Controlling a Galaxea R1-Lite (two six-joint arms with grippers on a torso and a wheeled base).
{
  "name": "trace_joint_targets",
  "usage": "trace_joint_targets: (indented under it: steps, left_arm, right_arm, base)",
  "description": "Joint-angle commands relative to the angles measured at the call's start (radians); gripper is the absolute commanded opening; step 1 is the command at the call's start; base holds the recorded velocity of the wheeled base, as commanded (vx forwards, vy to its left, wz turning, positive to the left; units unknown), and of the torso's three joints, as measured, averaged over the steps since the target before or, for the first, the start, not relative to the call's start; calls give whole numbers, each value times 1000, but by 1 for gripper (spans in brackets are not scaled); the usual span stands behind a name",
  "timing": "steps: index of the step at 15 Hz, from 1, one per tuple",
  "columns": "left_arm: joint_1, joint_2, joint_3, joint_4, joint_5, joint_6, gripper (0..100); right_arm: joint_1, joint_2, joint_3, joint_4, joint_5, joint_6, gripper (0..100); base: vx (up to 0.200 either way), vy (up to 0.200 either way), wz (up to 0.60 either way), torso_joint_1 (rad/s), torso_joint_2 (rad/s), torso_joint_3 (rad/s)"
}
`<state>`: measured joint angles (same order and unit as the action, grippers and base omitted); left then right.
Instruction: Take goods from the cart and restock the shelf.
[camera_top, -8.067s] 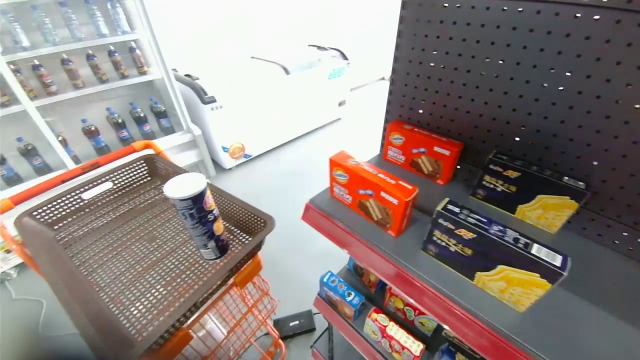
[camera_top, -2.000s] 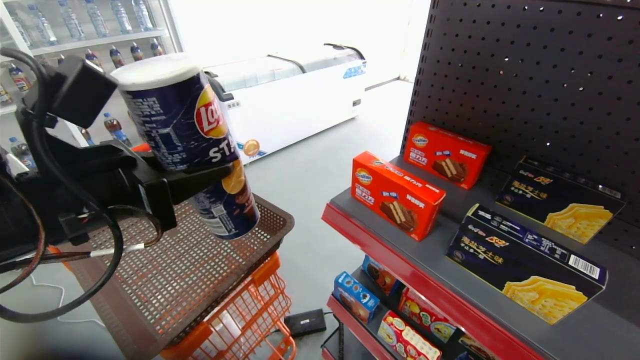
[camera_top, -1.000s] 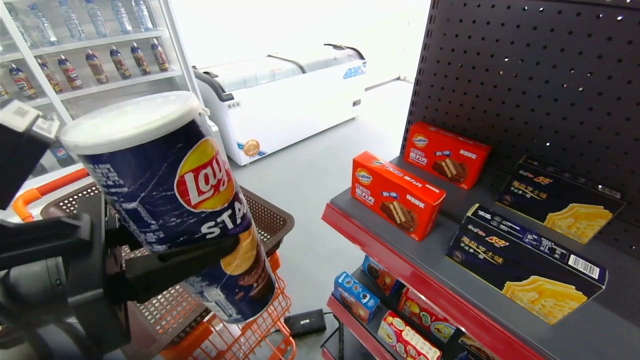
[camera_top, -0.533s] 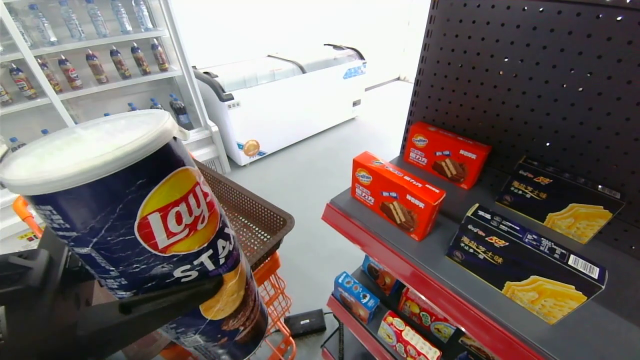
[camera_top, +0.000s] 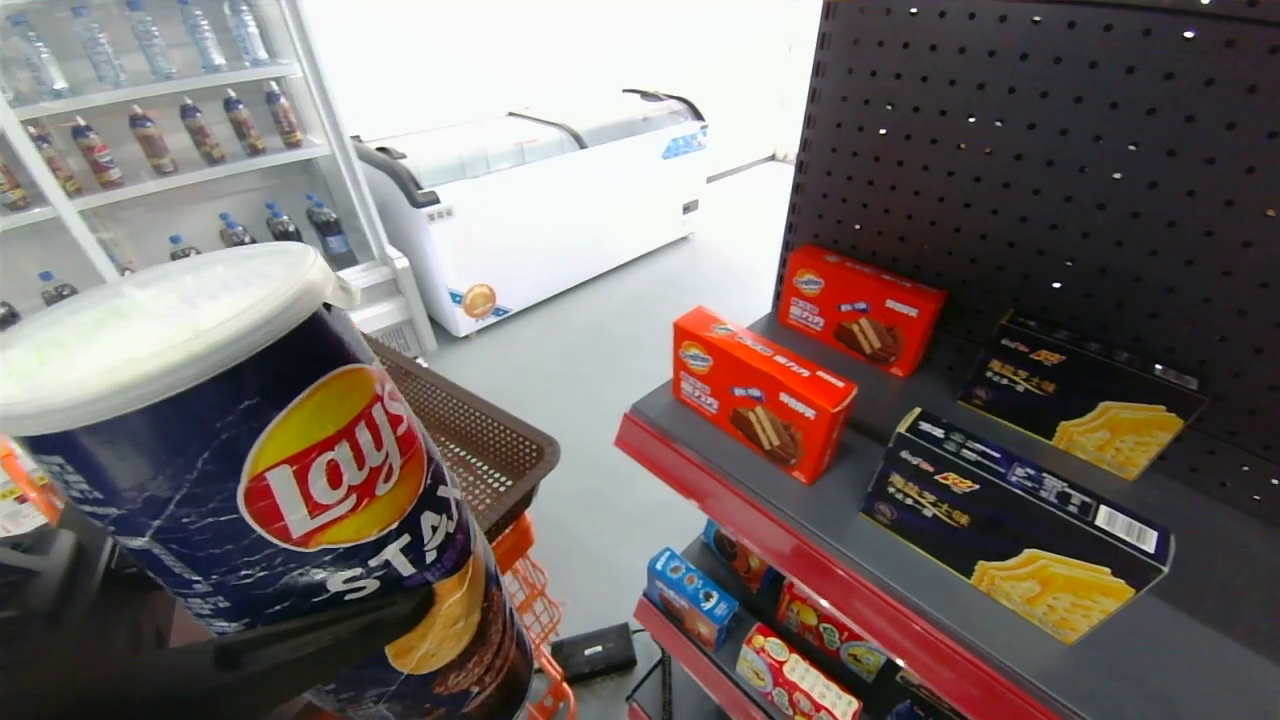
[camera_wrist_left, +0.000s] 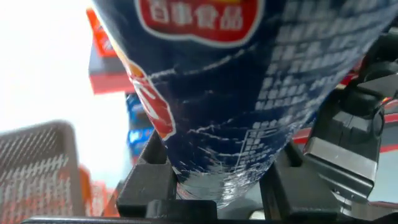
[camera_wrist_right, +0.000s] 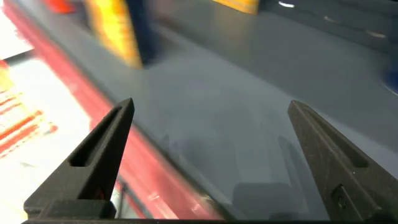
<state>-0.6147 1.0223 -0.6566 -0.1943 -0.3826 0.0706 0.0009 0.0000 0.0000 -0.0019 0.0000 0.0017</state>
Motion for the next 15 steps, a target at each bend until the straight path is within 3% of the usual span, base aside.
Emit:
trace_joint_targets:
  steps: [1, 15]
  left_arm:
    - [3, 5, -1, 3, -1, 0, 0]
    - [3, 5, -11, -2, -24, 0, 0]
  right_arm:
    - [1, 2, 0, 0, 0, 0, 100]
    - [1, 0, 0, 0, 0, 0, 100]
  base:
    - [0, 0, -600, 7, -2, -2]
    - [0, 0, -600, 3, 2, 2]
